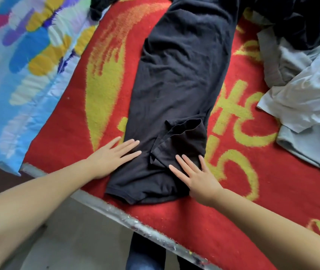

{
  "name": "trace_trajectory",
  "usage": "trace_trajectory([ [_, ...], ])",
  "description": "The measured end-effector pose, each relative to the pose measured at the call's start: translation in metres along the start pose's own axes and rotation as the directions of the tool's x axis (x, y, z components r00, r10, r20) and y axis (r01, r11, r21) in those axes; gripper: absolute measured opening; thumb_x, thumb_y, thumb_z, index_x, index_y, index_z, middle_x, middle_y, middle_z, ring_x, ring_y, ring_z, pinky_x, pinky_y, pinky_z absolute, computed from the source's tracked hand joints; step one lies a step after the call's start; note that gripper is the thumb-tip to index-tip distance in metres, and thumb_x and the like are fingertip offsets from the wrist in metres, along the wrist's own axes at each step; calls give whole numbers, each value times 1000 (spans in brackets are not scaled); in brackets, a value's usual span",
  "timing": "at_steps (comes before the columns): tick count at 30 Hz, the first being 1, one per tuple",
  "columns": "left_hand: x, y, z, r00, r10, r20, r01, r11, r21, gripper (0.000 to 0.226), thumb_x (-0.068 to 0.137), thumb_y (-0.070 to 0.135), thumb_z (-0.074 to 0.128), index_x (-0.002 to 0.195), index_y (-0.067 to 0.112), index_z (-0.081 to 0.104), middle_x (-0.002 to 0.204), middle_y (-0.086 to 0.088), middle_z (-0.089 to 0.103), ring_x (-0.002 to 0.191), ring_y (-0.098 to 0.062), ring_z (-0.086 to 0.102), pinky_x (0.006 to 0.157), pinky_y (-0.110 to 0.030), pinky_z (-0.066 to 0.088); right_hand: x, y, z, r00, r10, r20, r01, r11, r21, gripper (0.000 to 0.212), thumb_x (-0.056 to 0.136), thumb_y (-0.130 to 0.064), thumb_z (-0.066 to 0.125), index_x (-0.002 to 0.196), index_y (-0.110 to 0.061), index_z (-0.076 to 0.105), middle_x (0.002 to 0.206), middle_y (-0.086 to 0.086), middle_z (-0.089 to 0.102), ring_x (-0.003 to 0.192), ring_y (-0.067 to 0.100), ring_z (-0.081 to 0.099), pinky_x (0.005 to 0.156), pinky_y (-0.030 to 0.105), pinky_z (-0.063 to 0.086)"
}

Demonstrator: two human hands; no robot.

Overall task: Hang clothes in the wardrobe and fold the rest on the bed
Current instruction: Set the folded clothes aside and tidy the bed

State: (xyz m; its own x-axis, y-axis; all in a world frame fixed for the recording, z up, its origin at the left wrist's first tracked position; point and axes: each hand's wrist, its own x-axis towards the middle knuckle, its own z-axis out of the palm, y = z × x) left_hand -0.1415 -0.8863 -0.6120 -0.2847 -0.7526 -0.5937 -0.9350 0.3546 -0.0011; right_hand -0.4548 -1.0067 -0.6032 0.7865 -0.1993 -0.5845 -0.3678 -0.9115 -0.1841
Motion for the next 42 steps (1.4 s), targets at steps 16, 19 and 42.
trace_trajectory([
  [16,-10,57,-14,938,341,65,-329,933,-147,59,101,27,34,152,36,6,161,4,1,148,-11,-4,105,-32,-32,-42,26,-15,922,-202,330,266,950,-162,69,95,1,29,154,-24,4,160,17,-2,146,39,-6,117,53,-5],
  [19,-19,80,-20,958,264,115,-194,887,-419,53,100,23,33,149,38,20,158,12,15,146,-3,2,115,-30,-16,-51,16,-17,892,-225,393,277,957,-81,72,91,7,29,154,-25,12,161,13,5,147,37,-3,117,53,0],
  [42,28,110,-44,909,-142,-392,29,960,-280,81,83,45,51,151,11,24,157,-17,20,145,-32,18,115,-56,20,-31,0,-22,896,206,-393,-140,972,191,86,71,-41,70,146,-15,38,150,19,35,140,41,29,106,63,27],
])
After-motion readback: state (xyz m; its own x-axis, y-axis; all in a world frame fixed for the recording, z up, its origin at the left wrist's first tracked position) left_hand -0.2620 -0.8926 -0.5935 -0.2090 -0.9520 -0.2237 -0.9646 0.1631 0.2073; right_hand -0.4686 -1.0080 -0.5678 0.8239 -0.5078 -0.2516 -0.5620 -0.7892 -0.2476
